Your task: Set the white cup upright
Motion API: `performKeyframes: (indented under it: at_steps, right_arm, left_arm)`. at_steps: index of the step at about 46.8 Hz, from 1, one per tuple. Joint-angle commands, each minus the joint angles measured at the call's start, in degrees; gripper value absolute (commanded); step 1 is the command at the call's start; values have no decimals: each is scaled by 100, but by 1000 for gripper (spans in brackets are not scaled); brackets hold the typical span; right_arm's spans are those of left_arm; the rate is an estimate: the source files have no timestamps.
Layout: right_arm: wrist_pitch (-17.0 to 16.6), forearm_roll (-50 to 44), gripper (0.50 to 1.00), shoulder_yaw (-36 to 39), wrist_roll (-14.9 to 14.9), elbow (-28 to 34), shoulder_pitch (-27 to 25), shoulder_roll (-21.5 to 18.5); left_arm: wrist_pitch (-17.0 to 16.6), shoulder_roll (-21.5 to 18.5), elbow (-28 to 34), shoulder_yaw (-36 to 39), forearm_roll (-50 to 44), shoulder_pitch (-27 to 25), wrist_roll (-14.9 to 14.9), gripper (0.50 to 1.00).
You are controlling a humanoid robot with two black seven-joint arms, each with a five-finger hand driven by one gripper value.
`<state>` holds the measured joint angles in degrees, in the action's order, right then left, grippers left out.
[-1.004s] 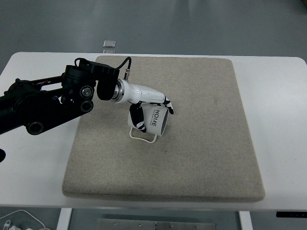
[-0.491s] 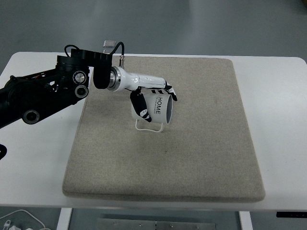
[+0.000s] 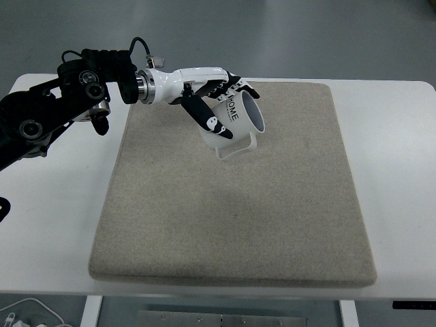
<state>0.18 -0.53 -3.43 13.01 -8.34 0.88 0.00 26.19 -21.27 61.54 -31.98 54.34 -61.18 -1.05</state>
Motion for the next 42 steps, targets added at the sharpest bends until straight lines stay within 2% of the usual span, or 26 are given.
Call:
performKeyframes:
  at_steps: [1, 18, 42]
  right_arm:
    - [0, 0, 930, 0, 0, -1, 0, 0]
    - [0, 0, 930, 0, 0, -1, 0, 0]
    - [0, 0, 930, 0, 0, 8, 0, 0]
  left_arm:
    - [-18, 0, -150, -10, -274, 1, 114, 500]
    - [0, 9, -748, -423, -653, 98, 755, 500]
    - [0, 273, -1847, -423, -1224, 352, 2178, 500]
